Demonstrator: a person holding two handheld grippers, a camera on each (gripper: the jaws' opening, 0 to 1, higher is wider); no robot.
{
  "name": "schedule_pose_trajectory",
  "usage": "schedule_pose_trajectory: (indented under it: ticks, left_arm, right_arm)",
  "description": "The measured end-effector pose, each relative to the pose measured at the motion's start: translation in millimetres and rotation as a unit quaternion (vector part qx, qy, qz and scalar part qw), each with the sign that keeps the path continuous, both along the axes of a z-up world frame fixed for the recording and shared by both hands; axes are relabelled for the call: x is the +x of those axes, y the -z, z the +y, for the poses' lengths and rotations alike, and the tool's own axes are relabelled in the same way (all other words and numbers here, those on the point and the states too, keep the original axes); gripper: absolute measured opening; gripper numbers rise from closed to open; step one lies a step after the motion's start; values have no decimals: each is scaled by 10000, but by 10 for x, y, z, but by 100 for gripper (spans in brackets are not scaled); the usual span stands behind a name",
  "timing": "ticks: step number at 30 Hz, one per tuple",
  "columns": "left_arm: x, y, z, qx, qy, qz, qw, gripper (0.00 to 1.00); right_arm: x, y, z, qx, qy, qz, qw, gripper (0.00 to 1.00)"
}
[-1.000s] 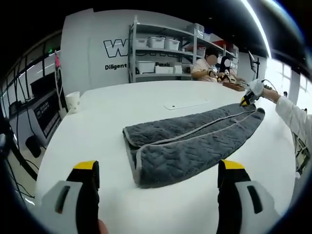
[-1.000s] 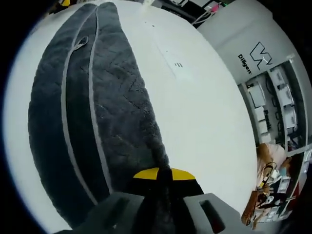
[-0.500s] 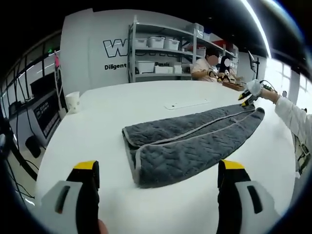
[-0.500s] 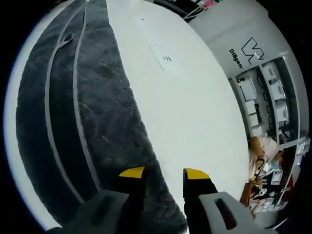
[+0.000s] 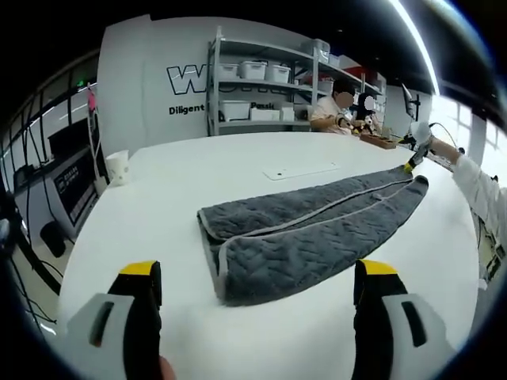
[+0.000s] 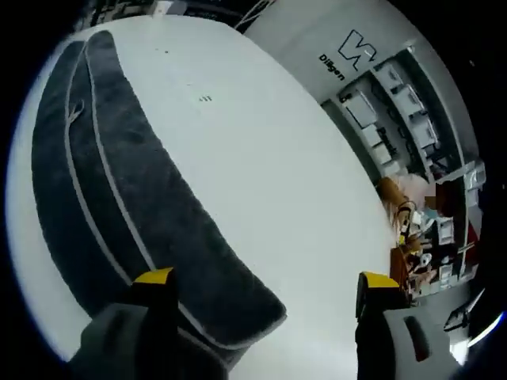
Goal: Open the folded towel by lifting each exposed corner and separating the folded layers until the towel lies flat within the target outline without major curled edges
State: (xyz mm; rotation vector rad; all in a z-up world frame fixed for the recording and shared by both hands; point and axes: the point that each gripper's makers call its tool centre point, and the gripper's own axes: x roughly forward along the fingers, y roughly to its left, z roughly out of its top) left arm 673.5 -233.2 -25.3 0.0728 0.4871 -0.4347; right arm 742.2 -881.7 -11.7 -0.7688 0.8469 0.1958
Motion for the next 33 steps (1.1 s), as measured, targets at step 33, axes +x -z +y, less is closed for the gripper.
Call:
schedule_pose_trajectory:
  ticks: [33]
  left_arm:
    - [-9, 136, -13, 229, 30, 110, 9997, 99]
  right_arm:
    - [-1397, -68, 1156, 2312, -498, -737, 9688, 99]
